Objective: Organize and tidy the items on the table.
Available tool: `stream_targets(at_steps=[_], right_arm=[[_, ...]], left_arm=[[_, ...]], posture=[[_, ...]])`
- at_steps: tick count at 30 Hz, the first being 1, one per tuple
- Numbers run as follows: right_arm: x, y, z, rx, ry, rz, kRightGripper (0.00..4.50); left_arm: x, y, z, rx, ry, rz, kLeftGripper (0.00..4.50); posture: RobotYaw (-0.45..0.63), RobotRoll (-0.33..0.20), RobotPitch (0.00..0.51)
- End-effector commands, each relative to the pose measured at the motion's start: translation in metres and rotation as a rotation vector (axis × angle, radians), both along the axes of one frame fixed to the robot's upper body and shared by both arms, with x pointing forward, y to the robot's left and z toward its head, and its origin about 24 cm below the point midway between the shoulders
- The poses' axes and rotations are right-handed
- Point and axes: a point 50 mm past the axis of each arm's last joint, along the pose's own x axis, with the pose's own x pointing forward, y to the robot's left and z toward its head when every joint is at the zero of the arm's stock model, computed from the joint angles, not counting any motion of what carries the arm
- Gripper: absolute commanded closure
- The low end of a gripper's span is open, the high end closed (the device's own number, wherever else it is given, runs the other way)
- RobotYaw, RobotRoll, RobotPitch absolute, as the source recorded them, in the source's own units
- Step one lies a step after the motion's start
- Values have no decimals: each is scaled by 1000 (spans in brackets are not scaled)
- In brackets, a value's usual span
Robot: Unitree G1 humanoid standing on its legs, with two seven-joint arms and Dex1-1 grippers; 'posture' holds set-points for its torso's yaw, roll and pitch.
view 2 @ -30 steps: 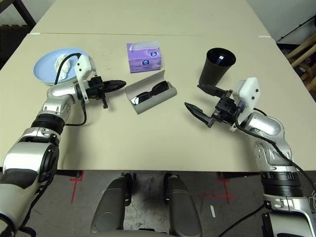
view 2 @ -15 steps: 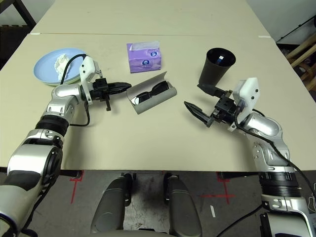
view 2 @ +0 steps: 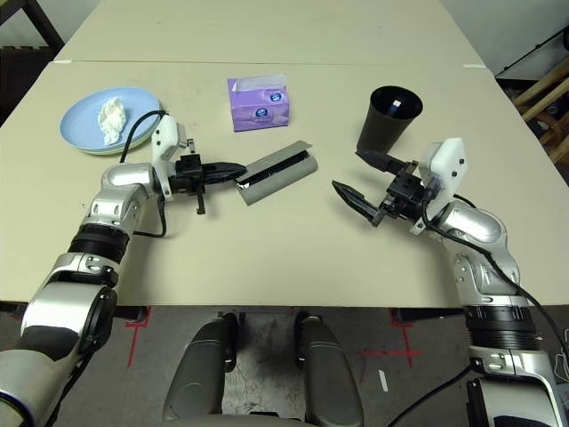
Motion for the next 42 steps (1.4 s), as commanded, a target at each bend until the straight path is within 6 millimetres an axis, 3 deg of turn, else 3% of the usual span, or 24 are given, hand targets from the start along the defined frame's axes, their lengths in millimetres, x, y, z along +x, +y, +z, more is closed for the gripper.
stream_targets(at_steps=[1, 17, 29, 37, 42], right_arm=[[0, 0, 1, -11, -7, 5, 0], [1, 4, 7, -9, -26, 13, 0], [-2, 3, -2, -7, 3, 4, 0], [-3, 2, -2, -11, 5, 1, 0], [-2, 2, -1, -12, 3, 4, 0]], left_arm=[[-3, 0, -10, 45, 19, -3, 4479], [-5, 4, -19, 172, 35, -20, 4479], [-5, 5, -16, 220, 41, -25, 4479], [-1, 4, -2, 143, -4, -7, 4479], [-1, -1, 20, -32, -31, -31, 4479]], posture=[[67, 0, 209], [61, 0, 208], [60, 0, 207], [63, 0, 205], [67, 0, 202]])
